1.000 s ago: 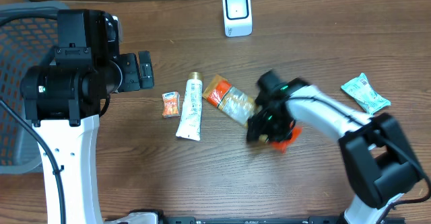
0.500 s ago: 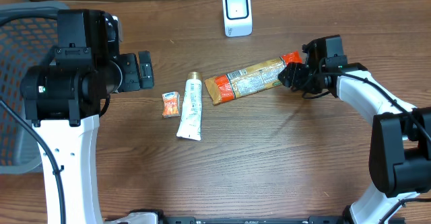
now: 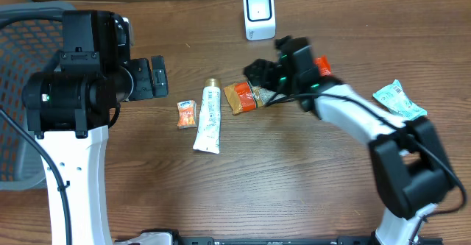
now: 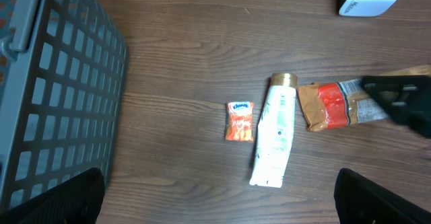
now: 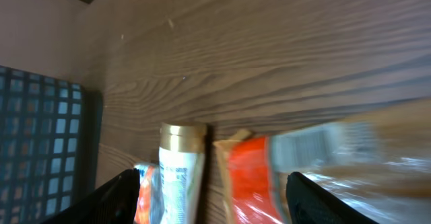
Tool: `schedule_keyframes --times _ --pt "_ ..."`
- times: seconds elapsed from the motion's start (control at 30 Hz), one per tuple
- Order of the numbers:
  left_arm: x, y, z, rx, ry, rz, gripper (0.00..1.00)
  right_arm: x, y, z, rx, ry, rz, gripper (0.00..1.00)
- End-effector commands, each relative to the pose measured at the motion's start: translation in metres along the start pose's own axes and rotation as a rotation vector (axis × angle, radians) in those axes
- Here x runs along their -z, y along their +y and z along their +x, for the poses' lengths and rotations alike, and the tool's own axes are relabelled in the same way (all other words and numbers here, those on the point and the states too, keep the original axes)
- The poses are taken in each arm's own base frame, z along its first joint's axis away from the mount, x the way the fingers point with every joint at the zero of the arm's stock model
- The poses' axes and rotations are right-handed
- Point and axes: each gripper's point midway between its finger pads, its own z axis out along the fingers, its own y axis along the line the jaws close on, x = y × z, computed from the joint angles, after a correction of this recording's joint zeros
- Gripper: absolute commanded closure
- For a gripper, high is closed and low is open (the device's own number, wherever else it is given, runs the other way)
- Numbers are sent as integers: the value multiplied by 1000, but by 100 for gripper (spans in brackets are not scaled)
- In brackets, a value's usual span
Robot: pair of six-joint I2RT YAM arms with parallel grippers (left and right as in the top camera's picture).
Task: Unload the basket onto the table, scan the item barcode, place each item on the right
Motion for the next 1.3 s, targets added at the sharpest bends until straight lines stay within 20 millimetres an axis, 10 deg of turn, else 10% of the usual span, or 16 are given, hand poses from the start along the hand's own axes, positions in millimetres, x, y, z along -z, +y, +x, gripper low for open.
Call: schedule_keyframes --times 0.0,0.3,0.57,0.9,1.27 --pt "-1 4 -2 10 -4 -15 0 -33 -11 5 -77 -69 48 28" --pt "-1 4 -2 10 -4 -15 0 -54 -10 45 -97 50 26 32" --pt "-1 4 -2 10 -4 -15 0 -23 -27 103 -234 435 10 36" --pt "-1 4 -2 10 -4 -15 0 56 -81 92 -173 559 126 30" --pt "-1 4 -2 10 -4 -15 0 106 -78 29 89 452 53 22"
